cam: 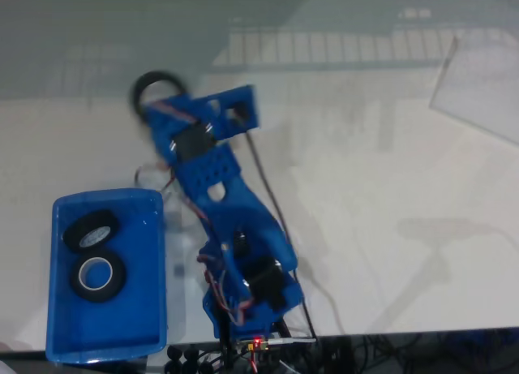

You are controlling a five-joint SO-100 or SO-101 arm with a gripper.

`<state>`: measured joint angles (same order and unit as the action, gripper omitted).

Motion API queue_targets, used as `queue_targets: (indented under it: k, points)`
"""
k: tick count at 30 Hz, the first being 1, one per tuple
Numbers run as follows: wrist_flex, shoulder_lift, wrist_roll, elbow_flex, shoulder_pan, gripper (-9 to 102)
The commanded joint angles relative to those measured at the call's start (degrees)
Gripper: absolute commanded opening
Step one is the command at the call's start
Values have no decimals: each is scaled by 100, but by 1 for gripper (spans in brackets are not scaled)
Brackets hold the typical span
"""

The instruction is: Grasp all tape and put them in the bin.

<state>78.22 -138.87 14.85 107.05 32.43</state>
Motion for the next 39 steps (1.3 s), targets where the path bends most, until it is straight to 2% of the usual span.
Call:
queue_targets:
  k: [1, 4, 8, 14, 23, 25, 28, 30, 35, 39]
  points:
    - [378, -501, -325, 0, 1828, 0]
    - [712, -615, -387, 26, 3120, 0]
    - [817, -721, -483, 334, 4342, 0]
    - [703, -738, -721, 1310, 5247, 0]
    - [466, -308, -1046, 1635, 5142, 1]
    - [457, -360, -1028, 1635, 5150, 9]
    - [457, -387, -844, 1635, 5036, 27]
    - [439, -396, -765, 1635, 4922, 32]
    - [299, -580, -844, 1635, 4474, 33]
    - [123, -844, -1090, 1608, 3577, 33]
